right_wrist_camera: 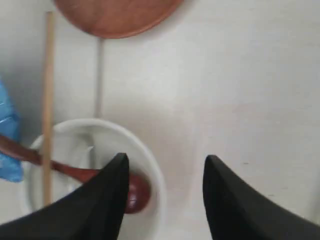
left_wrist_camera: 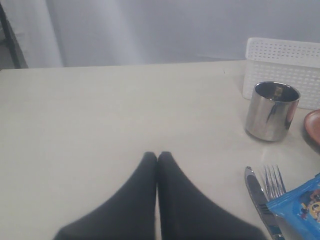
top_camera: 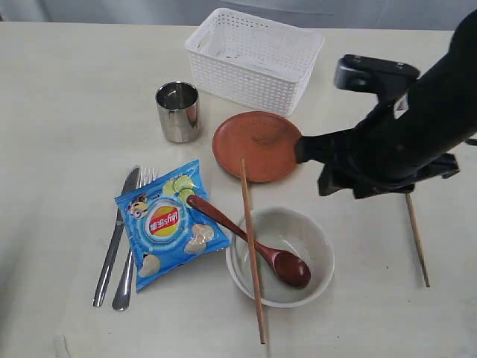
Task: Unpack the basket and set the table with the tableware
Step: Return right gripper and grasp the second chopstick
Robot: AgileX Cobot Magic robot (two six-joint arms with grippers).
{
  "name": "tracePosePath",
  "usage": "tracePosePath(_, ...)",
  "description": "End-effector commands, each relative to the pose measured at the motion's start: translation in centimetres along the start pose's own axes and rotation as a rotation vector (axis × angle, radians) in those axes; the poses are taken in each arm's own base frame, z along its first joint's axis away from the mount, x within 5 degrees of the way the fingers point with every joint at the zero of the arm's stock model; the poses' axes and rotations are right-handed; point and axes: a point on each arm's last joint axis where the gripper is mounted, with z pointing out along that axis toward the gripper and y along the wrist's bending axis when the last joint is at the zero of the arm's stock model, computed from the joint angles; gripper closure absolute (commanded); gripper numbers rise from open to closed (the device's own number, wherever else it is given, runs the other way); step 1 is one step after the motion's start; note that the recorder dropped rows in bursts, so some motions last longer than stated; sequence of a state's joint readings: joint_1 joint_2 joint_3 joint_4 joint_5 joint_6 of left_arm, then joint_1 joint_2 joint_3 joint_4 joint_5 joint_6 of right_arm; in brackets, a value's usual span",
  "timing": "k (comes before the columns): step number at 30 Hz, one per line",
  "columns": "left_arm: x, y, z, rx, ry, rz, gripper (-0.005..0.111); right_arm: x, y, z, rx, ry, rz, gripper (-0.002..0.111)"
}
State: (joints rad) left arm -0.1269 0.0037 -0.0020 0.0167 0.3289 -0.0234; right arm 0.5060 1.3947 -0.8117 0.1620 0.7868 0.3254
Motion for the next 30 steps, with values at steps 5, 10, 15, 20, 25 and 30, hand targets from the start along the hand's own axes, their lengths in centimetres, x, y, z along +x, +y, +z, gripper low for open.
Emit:
tracePosePath(5,0.0,0.0,0.0,0.006,-0.007,0.005,0.107,-1.7,-6.5,-0.5,0.25,-0.009,0.103,0.063)
tracePosePath(10,0.0,0.0,0.0,0.006,-0.007,0.005,0.107,-2.7,-8.1,1.0,0.283,-0.009,0.122,0.063)
tracePosePath(15,0.0,0.0,0.0,0.006,-0.007,0.005,0.107,-3.5,-8.7,3.9,0.311,0.03,0.05,0.063)
tracePosePath(20,0.0,0.0,0.0,0.006,-0.007,0.005,0.107,-3.6,-9.5,6.4,0.358,0.093,-0.006,0.063)
tracePosePath(25,0.0,0.0,0.0,0.006,-0.007,0.005,0.107,-3.4,-10.4,8.0,0.421,0.147,-0.012,0.066)
tracePosePath(30,0.0,0.0,0.0,0.006,-0.007,0.005,0.107,-3.3,-10.6,9.3,0.422,0.176,-0.015,0.086)
